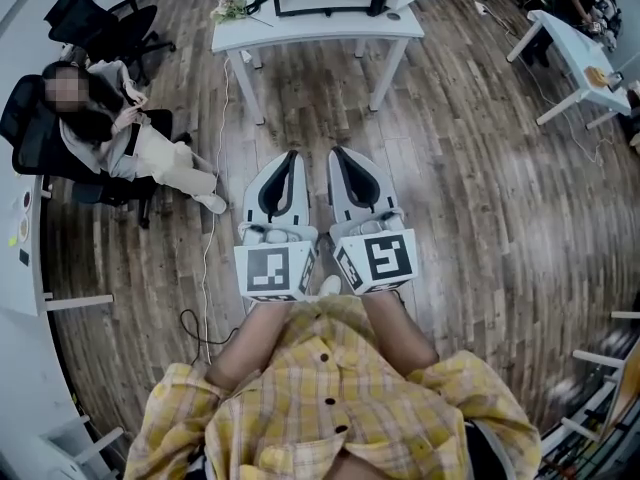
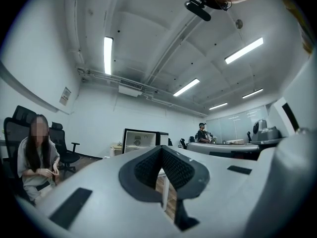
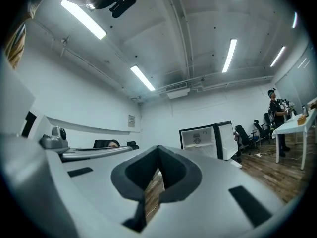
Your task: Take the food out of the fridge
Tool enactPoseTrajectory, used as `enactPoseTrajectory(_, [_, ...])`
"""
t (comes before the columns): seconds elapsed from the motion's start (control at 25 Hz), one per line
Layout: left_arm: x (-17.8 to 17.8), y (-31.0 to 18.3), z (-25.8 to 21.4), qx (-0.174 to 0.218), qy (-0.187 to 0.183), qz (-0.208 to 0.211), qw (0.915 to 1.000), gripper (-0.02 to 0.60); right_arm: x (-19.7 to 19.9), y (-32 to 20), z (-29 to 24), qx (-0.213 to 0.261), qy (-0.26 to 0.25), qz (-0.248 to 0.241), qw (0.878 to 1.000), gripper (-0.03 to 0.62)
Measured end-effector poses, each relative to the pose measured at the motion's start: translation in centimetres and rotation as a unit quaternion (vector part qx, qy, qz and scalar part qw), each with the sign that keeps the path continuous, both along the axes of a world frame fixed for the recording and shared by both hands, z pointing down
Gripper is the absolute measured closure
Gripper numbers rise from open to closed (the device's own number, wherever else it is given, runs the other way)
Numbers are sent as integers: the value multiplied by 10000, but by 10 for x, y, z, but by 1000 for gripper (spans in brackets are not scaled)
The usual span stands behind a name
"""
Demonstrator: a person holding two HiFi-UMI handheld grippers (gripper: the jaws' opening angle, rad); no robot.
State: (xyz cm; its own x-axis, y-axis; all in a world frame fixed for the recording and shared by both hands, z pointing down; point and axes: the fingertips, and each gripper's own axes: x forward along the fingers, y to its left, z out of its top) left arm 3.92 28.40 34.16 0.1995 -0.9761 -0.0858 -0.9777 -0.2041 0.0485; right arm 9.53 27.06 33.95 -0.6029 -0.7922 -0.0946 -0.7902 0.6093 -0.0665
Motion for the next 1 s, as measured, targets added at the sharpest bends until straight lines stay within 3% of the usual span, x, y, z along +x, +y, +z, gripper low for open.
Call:
enactPoseTrajectory(0.24, [1, -45, 13, -59, 129, 61, 9999, 574, 5, -45, 15, -89, 174, 168, 9997, 586])
enactPoseTrajectory(0.76, [-58, -215, -6, 42, 120, 77, 9999, 574, -48, -210, -4, 36, 200, 358, 9992, 586])
enactPoseTrajectory(1.0, [-81, -282, -15, 59, 163, 279, 9995, 574, -69, -275, -14, 13, 236, 583, 9980, 586])
